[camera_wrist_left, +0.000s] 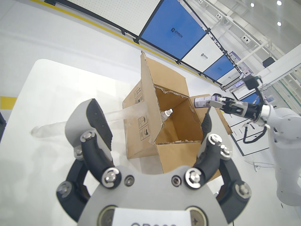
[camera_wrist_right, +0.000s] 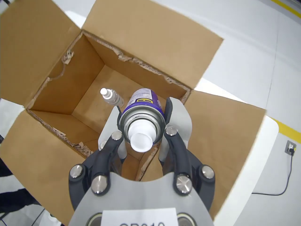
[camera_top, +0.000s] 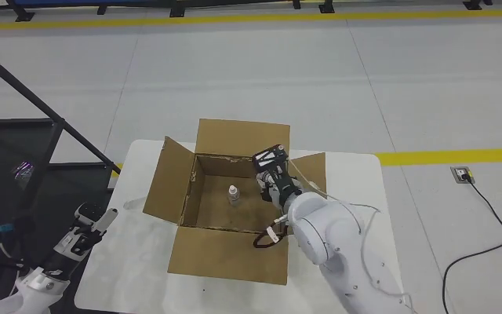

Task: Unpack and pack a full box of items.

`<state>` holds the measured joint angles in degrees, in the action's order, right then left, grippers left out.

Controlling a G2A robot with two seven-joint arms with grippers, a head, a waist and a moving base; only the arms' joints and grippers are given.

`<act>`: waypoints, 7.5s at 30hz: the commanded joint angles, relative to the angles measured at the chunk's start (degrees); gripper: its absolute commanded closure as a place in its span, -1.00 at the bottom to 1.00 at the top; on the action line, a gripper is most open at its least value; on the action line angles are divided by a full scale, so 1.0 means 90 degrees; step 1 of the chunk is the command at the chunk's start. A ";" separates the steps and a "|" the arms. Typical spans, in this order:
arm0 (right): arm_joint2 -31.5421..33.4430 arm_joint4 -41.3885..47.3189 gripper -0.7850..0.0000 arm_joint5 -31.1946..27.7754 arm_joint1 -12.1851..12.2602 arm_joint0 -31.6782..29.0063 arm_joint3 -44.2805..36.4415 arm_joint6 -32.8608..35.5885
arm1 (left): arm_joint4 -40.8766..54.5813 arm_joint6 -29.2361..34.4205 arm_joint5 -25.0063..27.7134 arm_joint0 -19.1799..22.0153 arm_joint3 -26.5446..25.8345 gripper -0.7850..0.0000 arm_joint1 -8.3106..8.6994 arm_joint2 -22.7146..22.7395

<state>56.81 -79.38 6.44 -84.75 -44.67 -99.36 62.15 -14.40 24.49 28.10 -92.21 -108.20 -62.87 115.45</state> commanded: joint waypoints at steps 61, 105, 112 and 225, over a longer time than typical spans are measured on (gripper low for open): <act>-0.0744 -0.0520 0.04 0.0191 -0.0980 0.0984 0.3747 -0.0346 | -0.0908 -0.0594 -0.0248 0.0143 0.0071 -1.00 0.0018 -0.0337; 0.3563 0.2872 -1.00 -0.1123 -0.0325 -0.1651 -0.1479 0.0403 | -0.2030 -0.0060 -0.0744 0.1336 0.0020 -1.00 0.0053 -0.2277; 0.4733 0.4269 -1.00 -0.1197 -0.0155 -0.1465 -0.0731 0.0604 | -0.2256 -0.0075 -0.0869 0.1466 -0.0020 -1.00 0.0034 -0.2669; 0.1127 0.5867 -1.00 -0.0635 0.0135 0.1594 0.4714 -0.4696 | 0.4248 0.4238 0.1471 0.1240 0.1706 -1.00 0.1193 -0.2705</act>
<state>67.39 -26.79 0.68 -83.31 -31.15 -58.41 20.79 23.66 62.75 41.46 -81.18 -92.82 -52.14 91.17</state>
